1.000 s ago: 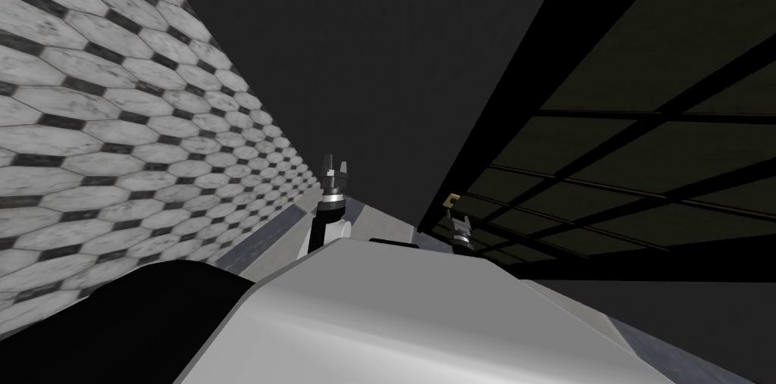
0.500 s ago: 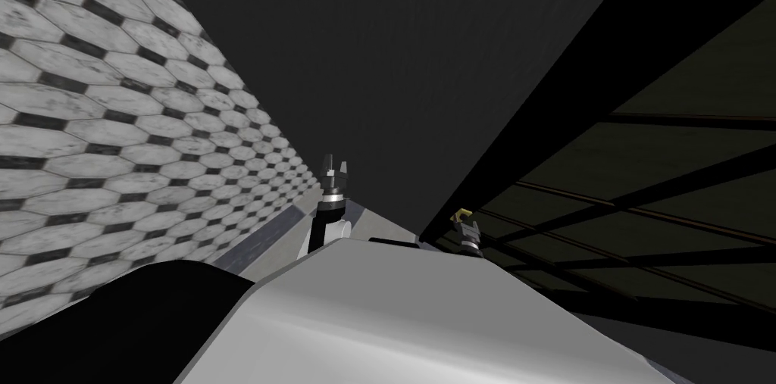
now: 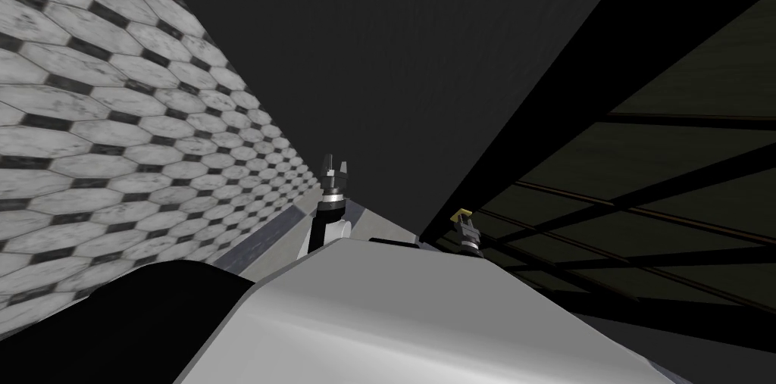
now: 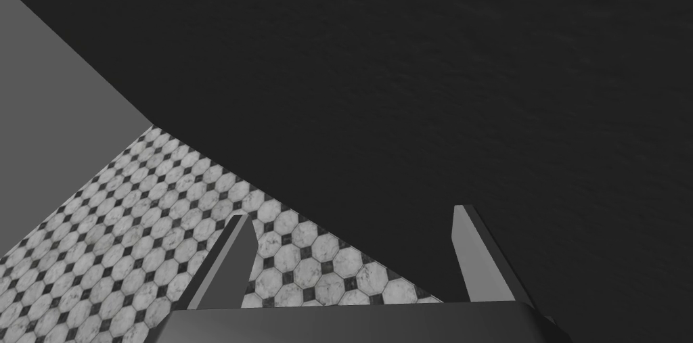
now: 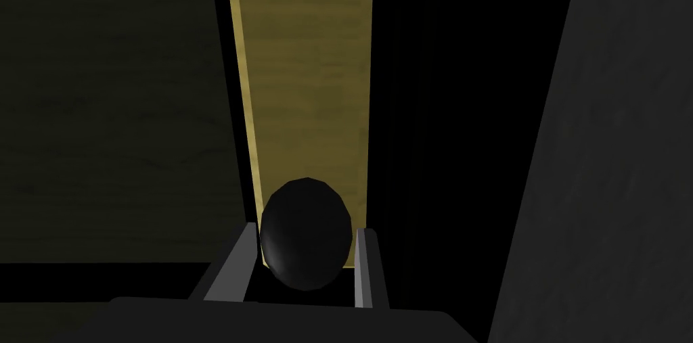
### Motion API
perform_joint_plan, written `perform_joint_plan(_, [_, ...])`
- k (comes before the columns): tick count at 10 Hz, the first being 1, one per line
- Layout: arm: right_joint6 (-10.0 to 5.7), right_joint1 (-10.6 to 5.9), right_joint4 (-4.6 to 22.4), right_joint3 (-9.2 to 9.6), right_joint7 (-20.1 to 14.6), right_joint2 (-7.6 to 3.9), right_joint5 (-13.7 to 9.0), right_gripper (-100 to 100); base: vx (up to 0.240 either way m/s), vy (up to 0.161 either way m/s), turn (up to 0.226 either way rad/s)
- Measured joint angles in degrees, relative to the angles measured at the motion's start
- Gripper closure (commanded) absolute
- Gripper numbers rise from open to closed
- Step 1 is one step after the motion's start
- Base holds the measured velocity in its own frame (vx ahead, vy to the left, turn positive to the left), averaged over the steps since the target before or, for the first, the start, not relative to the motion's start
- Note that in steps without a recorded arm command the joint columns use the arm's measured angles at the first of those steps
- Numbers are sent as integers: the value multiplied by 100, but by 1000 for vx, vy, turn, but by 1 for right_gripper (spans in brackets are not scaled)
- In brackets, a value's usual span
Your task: Pull the door open
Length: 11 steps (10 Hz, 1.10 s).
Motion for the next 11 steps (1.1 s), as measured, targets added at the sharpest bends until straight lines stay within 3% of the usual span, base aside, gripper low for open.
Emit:
perform_joint_plan(3, [-7, -5, 12, 4, -94, -11, -20, 100, -18, -3, 25])
perform_joint_plan(11, [-39, -68, 105, 61, -1163, -71, -211, 100, -33, -5, 42])
